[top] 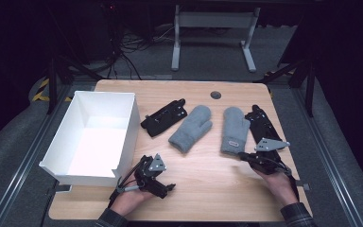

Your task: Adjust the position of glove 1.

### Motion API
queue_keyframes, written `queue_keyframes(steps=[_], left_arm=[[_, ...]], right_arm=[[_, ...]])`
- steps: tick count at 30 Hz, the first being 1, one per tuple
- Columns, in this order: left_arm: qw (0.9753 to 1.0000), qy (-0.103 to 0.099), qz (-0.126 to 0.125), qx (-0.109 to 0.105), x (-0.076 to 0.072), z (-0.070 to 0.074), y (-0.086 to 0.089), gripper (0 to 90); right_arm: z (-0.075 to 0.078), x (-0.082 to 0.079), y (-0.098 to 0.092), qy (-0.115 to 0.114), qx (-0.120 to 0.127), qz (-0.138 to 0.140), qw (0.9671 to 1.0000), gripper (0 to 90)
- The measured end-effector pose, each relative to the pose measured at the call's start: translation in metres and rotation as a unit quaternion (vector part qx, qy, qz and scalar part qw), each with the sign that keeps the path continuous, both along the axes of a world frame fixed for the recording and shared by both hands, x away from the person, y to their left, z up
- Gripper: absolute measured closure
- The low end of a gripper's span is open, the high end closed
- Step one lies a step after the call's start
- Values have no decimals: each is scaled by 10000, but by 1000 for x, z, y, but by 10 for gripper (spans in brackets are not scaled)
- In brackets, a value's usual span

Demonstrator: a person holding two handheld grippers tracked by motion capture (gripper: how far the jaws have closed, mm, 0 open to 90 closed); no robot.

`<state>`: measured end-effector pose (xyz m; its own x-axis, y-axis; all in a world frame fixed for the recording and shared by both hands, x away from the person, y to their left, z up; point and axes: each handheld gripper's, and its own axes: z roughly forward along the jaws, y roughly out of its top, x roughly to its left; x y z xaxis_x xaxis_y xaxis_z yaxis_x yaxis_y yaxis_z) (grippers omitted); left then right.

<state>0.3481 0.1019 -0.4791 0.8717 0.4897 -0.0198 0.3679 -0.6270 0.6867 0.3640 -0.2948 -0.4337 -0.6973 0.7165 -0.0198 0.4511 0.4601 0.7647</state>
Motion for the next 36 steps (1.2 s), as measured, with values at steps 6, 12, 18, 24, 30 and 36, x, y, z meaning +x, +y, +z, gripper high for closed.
queue_keyframes(steps=[6, 12, 18, 24, 30, 36], left_arm=[[10000, 5, 1, 3, 0, 0, 0, 0], [10000, -1, 1, -3, 0, 0, 0, 0], [10000, -12, 2, 3, 0, 0, 0, 0], [10000, 6, 3, -7, 0, 0, 0, 0], [10000, 4, 4, -10, 0, 0, 0, 0], [10000, 33, 26, 9, -1, 0, 0, 0]], right_arm=[[2, 17, 8, -13, -21, 17, 10000, 900], [3, 32, 15, -26, -58, 4, 10000, 900], [3, 46, 19, -53, -110, -57, 9999, 900], [5, 60, 18, -94, -98, -195, 9997, 900], [-3, 71, 18, 73, -205, -219, 9995, 900], [-6, 69, 17, 142, -183, -191, 9995, 900]])
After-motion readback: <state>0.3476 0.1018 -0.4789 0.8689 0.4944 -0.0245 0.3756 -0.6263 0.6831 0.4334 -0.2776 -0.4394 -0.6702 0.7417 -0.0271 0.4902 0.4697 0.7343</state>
